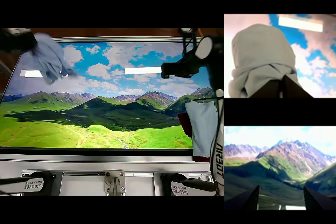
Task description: Fold the shirts.
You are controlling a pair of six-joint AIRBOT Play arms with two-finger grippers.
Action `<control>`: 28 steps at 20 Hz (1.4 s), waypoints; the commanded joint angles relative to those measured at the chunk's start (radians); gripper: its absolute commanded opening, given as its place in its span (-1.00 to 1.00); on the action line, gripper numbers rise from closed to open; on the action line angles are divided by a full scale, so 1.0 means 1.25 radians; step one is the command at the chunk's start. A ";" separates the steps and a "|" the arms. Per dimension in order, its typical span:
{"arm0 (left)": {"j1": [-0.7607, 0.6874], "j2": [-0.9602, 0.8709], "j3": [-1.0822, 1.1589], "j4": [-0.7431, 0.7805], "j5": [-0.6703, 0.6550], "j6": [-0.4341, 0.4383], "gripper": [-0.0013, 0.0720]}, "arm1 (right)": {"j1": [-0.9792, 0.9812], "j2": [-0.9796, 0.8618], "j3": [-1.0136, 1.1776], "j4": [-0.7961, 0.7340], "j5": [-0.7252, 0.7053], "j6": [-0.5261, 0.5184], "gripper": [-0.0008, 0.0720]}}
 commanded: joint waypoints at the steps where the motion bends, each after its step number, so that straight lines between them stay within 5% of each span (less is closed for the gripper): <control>1: -0.076 0.224 0.032 -0.023 0.009 0.038 -0.85 | -0.001 0.090 0.082 -0.043 0.026 -0.011 0.87; 7: -0.234 0.356 0.031 -0.078 -0.019 -0.012 -0.85 | -0.001 0.306 0.116 -0.050 0.043 -0.011 0.87; 16: -0.569 0.298 -0.245 -0.078 -0.033 -0.084 -0.86 | -0.001 0.361 0.097 -0.144 0.325 -0.038 0.87; 23: -0.667 0.251 -0.613 -0.109 0.235 -0.185 -0.86 | -0.001 0.361 -0.040 -0.124 0.308 -0.032 0.87; 28: -0.656 0.069 -0.651 -0.197 0.233 -0.186 -0.85 | -0.001 0.361 -0.266 -0.031 0.225 0.002 0.86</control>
